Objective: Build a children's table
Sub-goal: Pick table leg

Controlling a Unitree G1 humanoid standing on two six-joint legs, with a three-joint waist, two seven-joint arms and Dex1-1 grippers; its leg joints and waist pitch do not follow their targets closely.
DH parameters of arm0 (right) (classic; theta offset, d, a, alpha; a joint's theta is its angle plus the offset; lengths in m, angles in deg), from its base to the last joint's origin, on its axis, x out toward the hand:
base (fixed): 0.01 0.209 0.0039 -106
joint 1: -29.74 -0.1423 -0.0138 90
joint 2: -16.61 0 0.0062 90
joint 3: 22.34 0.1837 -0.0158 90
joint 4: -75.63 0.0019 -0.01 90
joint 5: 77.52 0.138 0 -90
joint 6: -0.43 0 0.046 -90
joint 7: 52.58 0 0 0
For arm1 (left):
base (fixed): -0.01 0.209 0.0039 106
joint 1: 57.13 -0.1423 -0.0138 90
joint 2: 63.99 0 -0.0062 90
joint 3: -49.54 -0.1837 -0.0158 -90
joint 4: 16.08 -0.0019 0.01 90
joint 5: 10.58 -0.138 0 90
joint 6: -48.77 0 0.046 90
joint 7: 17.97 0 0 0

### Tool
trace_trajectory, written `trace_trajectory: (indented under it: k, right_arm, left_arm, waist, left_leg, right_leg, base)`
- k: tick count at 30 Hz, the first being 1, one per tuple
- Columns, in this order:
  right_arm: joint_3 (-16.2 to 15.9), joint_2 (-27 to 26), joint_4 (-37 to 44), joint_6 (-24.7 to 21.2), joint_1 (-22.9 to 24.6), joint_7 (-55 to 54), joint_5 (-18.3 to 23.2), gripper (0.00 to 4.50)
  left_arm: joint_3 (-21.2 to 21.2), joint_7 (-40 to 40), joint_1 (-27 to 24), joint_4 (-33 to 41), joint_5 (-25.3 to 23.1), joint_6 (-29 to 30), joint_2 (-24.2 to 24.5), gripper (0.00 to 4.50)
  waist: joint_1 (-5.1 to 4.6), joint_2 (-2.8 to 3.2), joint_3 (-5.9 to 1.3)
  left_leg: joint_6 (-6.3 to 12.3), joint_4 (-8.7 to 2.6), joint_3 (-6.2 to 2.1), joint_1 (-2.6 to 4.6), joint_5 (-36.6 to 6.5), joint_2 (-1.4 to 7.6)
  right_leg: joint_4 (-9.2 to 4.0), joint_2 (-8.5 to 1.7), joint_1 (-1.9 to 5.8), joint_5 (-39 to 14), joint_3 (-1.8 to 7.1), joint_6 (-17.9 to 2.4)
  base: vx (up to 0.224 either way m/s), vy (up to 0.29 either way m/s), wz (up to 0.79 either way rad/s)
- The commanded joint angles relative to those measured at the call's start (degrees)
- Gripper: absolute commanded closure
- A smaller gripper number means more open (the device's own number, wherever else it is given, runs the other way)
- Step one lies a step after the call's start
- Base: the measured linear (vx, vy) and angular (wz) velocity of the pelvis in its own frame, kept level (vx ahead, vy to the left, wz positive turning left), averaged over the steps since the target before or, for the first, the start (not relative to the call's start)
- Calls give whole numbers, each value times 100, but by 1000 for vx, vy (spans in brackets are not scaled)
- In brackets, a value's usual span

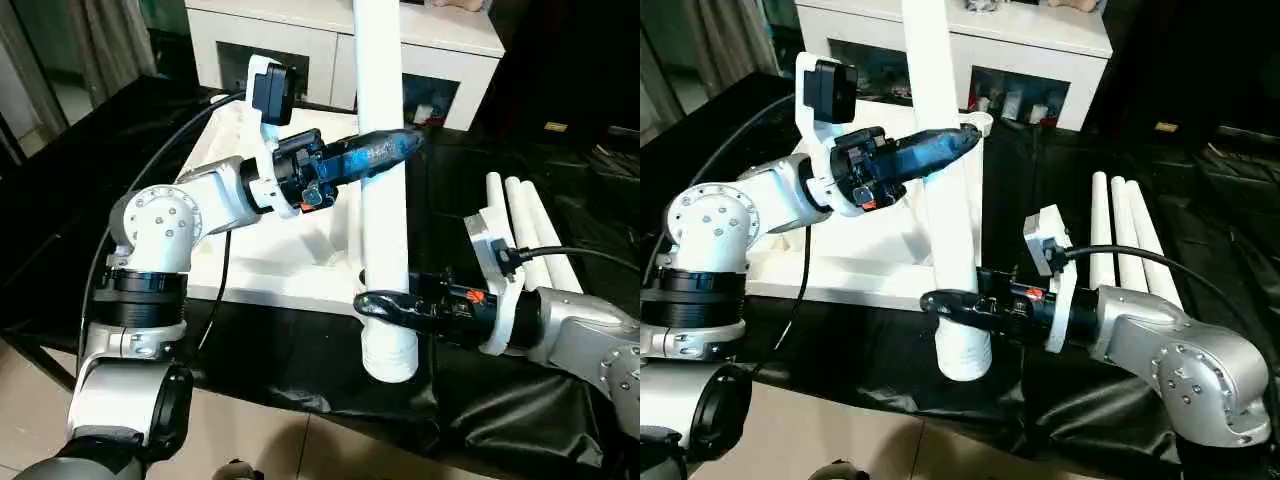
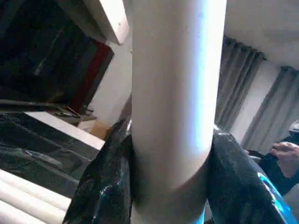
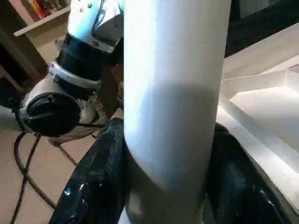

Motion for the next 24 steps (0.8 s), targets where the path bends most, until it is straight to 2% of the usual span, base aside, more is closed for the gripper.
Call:
trace_trajectory:
  k: [1, 2, 3, 6, 9, 11, 13, 18, 20, 22, 24]
  right_arm:
    - [22, -52, -94, 186, -111, -307, -275, 266]
    - [58, -222, -188, 296, -215, -564, -390, 266]
    - [58, -222, -188, 296, -215, -564, -390, 266]
    - [-133, -404, -337, 603, -392, -988, -886, 266]
    - [-280, -503, -527, 790, -502, -1214, -1188, 266]
    - [-450, -601, -819, 1029, -635, -1446, -1561, 266]
    - [-528, -652, -976, 1137, -717, -1587, -1771, 266]
    - [-651, -739, -1246, 1321, -889, -1836, -2153, 266]
    - [-728, -732, -1317, 1390, -938, -1857, -2294, 266]
    - [-785, -737, -1382, 1455, -970, -1837, -2380, 266]
    - [-837, -740, -1442, 1523, -980, -1814, -2451, 266]
  left_arm:
    - [103, 500, 234, -158, -215, -117, -87, 206]
    - [130, 914, 247, -287, -393, -151, -158, 200]
    - [130, 914, 247, -287, -393, -151, -158, 185]
    - [-138, 2058, 47, -199, -1237, -572, -414, 158]
    - [-388, 2735, -102, -229, -1818, -859, -582, 146]
    - [-332, 3320, -251, -373, -2019, -1048, -883, 146]
    - [-362, 3599, -303, -433, -2173, -1147, -972, 146]
    - [-67, 4152, -366, -298, -2052, -1037, -1364, 146]
    - [39, 4302, -361, -274, -2035, -1070, -1457, 181]
    - [134, 4424, -349, -274, -2014, -1120, -1526, 184]
    - [242, 4529, -313, -304, -1948, -1161, -1572, 211]
  waist:
    - [-6, -5, -474]
    - [-4, 12, -474]
    - [-11, -3, -470]
    - [-10, 3, -479]
    - [-8, -4, -494]
    - [-23, -15, -497]
    - [-19, -23, -516]
    - [-35, -39, -514]
    - [-30, -24, -503]
    - [-38, -34, -495]
    - [-35, -27, -499]
  left_leg:
    - [-150, -412, -110, 63, -818, 294]
    - [-176, -408, -111, 80, -834, 285]
    - [-177, -412, -112, 71, -837, 279]
    - [-206, -420, -126, 56, -780, 298]
    - [-192, -413, -120, 58, -700, 292]
    - [-167, -405, -123, 29, -640, 292]
    - [-128, -391, -113, 42, -562, 275]
    - [-10, -380, -106, 33, -473, 276]
    - [22, -383, -104, 43, -548, 281]
    - [27, -385, -100, 40, -592, 274]
    - [35, -384, -103, 46, -614, 274]
  right_leg:
    - [-407, -405, 283, -1422, 246, -955]
    - [-422, -405, 269, -1453, 245, -940]
    - [-431, -404, 280, -1472, 246, -922]
    - [-422, -406, 296, -1377, 244, -851]
    - [-408, -397, 304, -1200, 252, -811]
    - [-402, -402, 321, -1049, 247, -869]
    - [-390, -385, 324, -917, 250, -886]
    - [-351, -385, 330, -608, 243, -1078]
    - [-367, -387, 323, -752, 248, -1065]
    - [-387, -378, 320, -809, 248, -1032]
    - [-385, -378, 319, -835, 248, -1017]
  base:
    - [0, 0, 0]
    - [0, 0, 0]
    - [0, 0, 0]
    - [0, 0, 0]
    - [0, 0, 0]
    - [0, 0, 0]
    - [0, 0, 0]
    - [0, 0, 0]
    - [0, 0, 0]
    - [0, 0, 0]
    - [0, 0, 0]
